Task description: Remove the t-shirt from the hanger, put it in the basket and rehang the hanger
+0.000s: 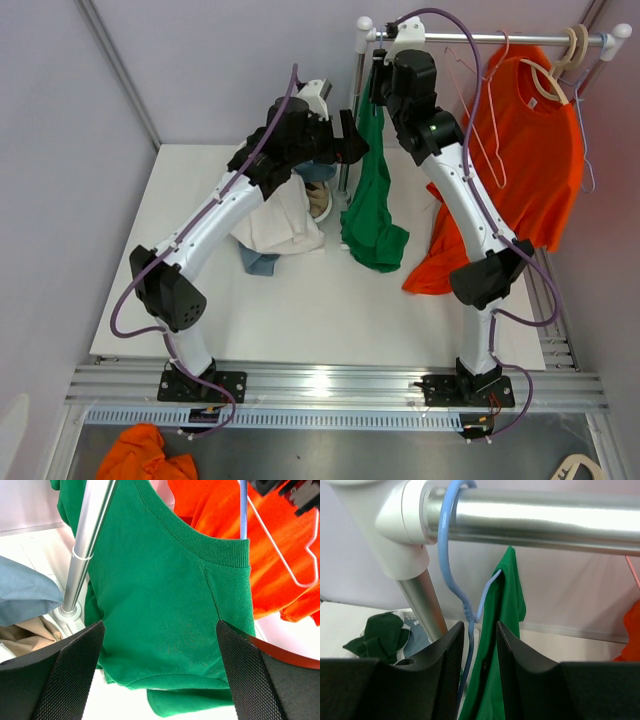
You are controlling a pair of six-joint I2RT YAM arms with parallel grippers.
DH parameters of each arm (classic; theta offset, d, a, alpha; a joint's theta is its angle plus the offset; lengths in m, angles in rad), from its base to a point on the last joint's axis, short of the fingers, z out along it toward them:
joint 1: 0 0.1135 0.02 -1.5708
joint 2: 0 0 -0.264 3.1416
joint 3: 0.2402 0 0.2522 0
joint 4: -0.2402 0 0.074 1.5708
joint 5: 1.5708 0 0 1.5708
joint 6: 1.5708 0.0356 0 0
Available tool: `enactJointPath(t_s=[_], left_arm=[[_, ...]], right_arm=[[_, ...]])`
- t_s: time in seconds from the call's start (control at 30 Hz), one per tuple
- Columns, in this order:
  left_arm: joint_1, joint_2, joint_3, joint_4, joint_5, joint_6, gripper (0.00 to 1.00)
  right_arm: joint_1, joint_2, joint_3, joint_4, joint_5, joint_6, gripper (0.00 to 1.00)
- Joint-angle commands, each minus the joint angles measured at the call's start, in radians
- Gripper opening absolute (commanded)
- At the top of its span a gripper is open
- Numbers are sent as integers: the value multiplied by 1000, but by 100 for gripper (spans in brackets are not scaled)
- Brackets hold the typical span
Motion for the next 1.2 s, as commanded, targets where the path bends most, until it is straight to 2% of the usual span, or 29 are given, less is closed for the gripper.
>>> enactJointPath(t_s=[0.0, 0.07, 0.1, 0.13, 0.2, 0.23, 0.4, 0.5, 0.83, 1.17], left_arm=[[-7, -63, -9, 22, -4, 22, 98], [-8, -69, -12, 17, -8, 27, 97], [-7, -72, -12, 16, -11, 29, 97], [-8, -80, -12, 14, -13, 36, 97], [-7, -86, -11, 7, -22, 42, 97], [-7, -92, -12, 2, -27, 48, 98], [-7, -138, -8, -18, -83, 75, 98], [-7, -180, -55, 6, -111, 84, 98], [-7, -293, -157, 51, -120, 75, 98], [-16, -413, -207, 49, -255, 141, 99]], right_arm=[[1, 12, 48, 77, 40, -20, 36], [1, 15, 39, 98, 51, -41, 34], [1, 17, 35, 123, 60, -49, 21], [1, 21, 32, 133, 71, -52, 14], [3, 31, 38, 149, 92, -66, 2], [1, 40, 42, 150, 97, -71, 0], [1, 28, 30, 166, 111, -69, 0], [3, -3, 7, 190, 100, -77, 0], [3, -81, 50, 175, 115, -110, 0], [15, -204, -14, 135, 158, -98, 0]])
